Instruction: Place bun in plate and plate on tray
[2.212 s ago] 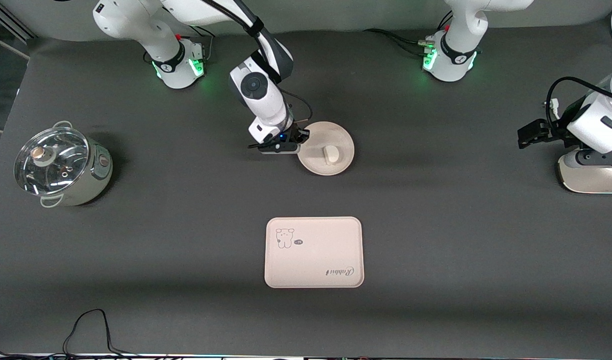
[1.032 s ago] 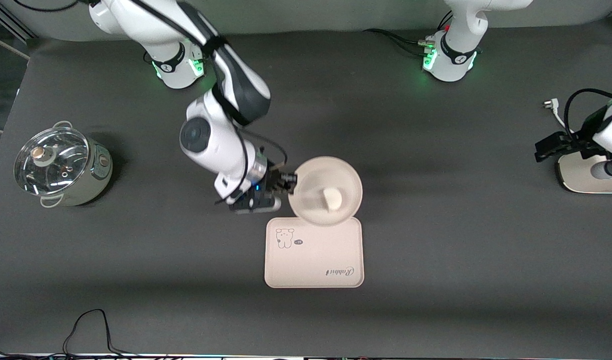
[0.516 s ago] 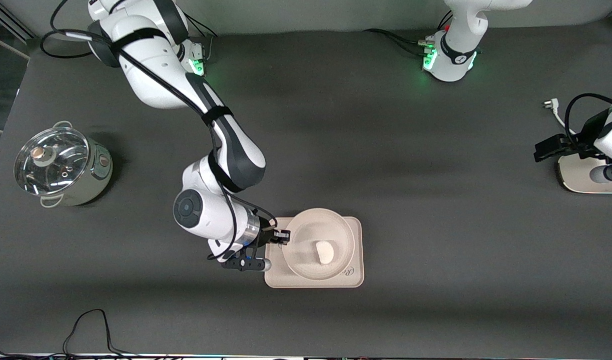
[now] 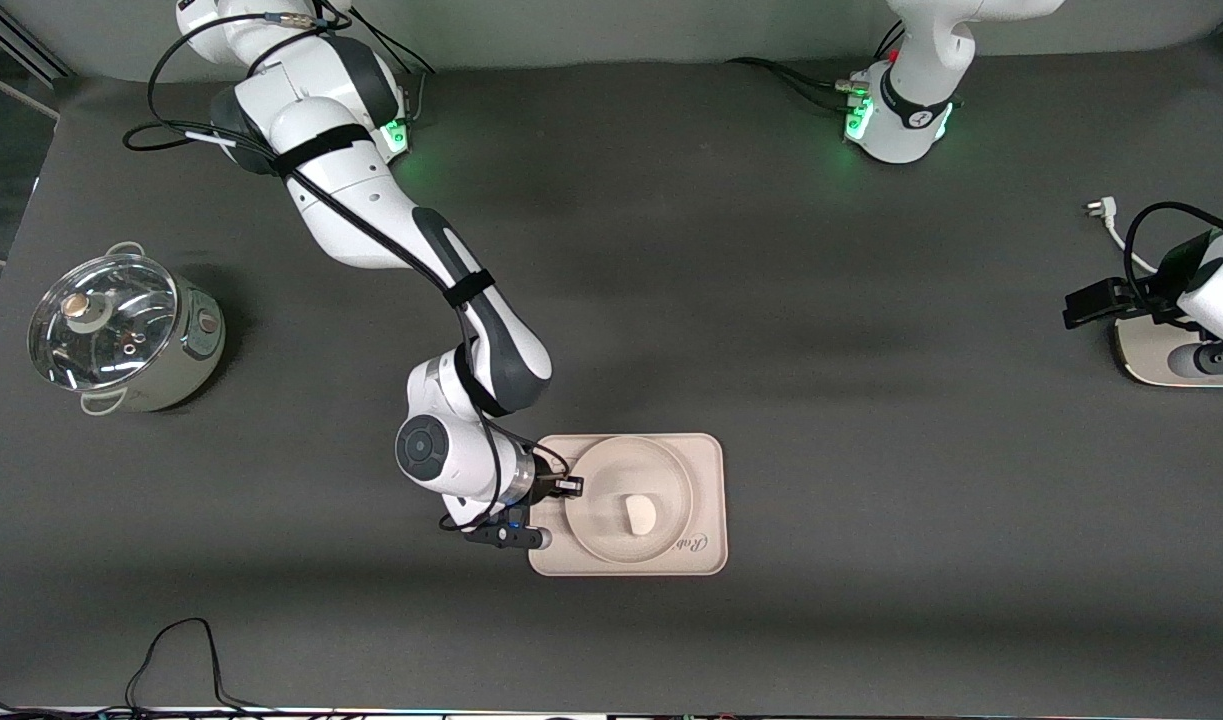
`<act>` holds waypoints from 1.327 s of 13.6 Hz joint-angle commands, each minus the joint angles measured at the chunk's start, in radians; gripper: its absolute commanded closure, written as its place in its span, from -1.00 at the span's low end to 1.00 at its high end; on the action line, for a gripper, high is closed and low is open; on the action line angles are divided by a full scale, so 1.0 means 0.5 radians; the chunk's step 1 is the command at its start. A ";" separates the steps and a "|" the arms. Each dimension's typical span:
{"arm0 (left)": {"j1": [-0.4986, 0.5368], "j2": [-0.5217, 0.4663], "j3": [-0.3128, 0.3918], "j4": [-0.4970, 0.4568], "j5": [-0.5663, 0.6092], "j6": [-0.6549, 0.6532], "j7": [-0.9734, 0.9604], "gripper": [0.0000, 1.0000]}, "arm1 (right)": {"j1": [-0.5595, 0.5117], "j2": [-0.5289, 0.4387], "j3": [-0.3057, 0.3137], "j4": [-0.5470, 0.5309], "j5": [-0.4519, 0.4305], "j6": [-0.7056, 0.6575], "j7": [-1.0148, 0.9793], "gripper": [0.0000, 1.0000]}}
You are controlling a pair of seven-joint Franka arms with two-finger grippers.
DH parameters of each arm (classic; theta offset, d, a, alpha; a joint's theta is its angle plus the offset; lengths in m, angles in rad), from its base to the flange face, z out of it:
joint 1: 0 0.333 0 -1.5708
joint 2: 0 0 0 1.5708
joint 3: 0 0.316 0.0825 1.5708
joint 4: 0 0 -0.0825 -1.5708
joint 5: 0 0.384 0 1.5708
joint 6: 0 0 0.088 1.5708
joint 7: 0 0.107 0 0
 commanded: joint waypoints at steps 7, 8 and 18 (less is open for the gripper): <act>-0.030 0.103 -0.009 0.128 0.018 -0.015 0.058 -1.00 | -0.004 -0.345 -0.010 -0.055 0.063 -0.230 -0.025 -1.00; -0.037 0.103 -0.009 0.128 0.018 -0.012 0.055 -1.00 | -0.007 -0.498 -0.035 -0.147 0.060 -0.316 -0.028 -1.00; -0.040 0.168 -0.006 0.131 0.000 0.132 0.046 -1.00 | -0.516 -1.923 -0.093 -0.826 -0.728 -1.461 -0.609 -1.00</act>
